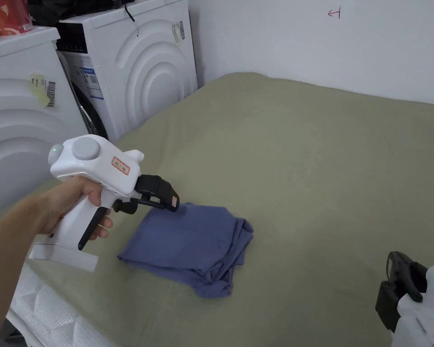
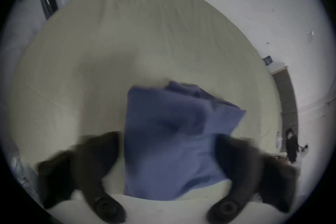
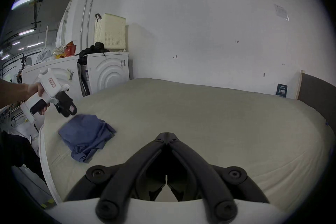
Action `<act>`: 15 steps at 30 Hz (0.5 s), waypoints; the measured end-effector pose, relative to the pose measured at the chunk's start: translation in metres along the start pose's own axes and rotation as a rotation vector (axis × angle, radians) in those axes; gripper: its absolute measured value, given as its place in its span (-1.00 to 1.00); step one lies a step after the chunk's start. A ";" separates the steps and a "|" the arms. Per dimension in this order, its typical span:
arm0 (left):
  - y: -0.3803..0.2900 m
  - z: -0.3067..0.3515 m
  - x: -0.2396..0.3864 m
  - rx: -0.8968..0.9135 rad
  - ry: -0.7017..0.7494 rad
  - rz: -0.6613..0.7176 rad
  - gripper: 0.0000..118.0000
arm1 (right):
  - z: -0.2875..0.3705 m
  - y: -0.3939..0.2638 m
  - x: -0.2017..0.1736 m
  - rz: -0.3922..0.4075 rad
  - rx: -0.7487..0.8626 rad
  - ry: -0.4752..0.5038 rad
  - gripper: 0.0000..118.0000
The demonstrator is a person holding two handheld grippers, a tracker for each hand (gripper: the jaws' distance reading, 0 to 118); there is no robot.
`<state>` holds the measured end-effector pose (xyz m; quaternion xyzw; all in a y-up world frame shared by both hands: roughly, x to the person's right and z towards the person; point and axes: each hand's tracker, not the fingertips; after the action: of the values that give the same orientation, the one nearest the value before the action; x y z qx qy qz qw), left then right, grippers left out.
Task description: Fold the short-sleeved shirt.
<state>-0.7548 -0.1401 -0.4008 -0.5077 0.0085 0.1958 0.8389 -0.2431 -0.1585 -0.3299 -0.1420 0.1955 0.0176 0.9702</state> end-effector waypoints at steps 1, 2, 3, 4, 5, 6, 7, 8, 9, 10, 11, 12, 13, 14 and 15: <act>-0.001 0.005 0.003 0.003 0.020 -0.008 0.93 | 0.002 0.002 0.003 -0.011 -0.002 0.006 -1.00; -0.004 0.011 0.009 0.048 0.030 -0.023 0.92 | 0.006 0.004 0.006 -0.019 -0.001 0.008 -1.00; -0.015 0.030 0.024 0.073 0.013 -0.034 0.90 | 0.010 0.006 0.010 -0.026 0.001 0.009 -1.00; -0.024 0.043 0.035 0.088 -0.019 -0.049 0.85 | 0.015 0.009 0.014 -0.030 0.005 0.010 -1.00; -0.032 0.051 0.048 0.100 -0.043 -0.057 0.62 | 0.022 0.012 0.019 -0.032 0.011 0.009 -1.00; -0.041 0.058 0.064 0.149 -0.037 -0.076 0.16 | 0.030 0.016 0.026 -0.034 0.018 0.011 -1.00; -0.047 0.059 0.082 0.152 -0.060 -0.113 -0.60 | 0.037 0.020 0.033 -0.037 0.022 0.011 -1.00; -0.057 0.061 0.104 0.155 -0.033 -0.175 -0.99 | 0.046 0.026 0.042 -0.046 0.026 0.013 -1.00; -0.069 0.063 0.126 0.189 -0.048 -0.210 -0.99 | 0.056 0.031 0.052 -0.051 0.031 0.009 -1.00; -0.081 0.065 0.150 0.194 -0.073 -0.215 -0.99 | 0.063 0.035 0.060 -0.052 0.037 -0.001 -1.00; -0.089 0.057 0.174 0.247 -0.088 -0.212 -0.99 | 0.074 0.040 0.071 -0.049 0.051 -0.006 -1.00; -0.101 0.054 0.203 0.295 -0.080 -0.234 -0.99 | 0.084 0.046 0.082 -0.042 0.061 -0.025 -1.00; -0.118 0.053 0.236 0.350 -0.092 -0.281 -0.99 | 0.095 0.051 0.095 -0.039 0.070 -0.036 -1.00; -0.134 0.052 0.267 0.433 -0.036 -0.292 -0.99 | 0.105 0.055 0.106 -0.047 0.082 -0.047 -1.00; -0.156 0.056 0.305 0.509 -0.015 -0.271 -0.99 | 0.118 0.060 0.119 -0.063 0.094 -0.083 -1.00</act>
<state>-0.4309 -0.0584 -0.3063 -0.2758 -0.0166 0.0770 0.9580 -0.0949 -0.0703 -0.2878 -0.1016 0.1513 -0.0163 0.9831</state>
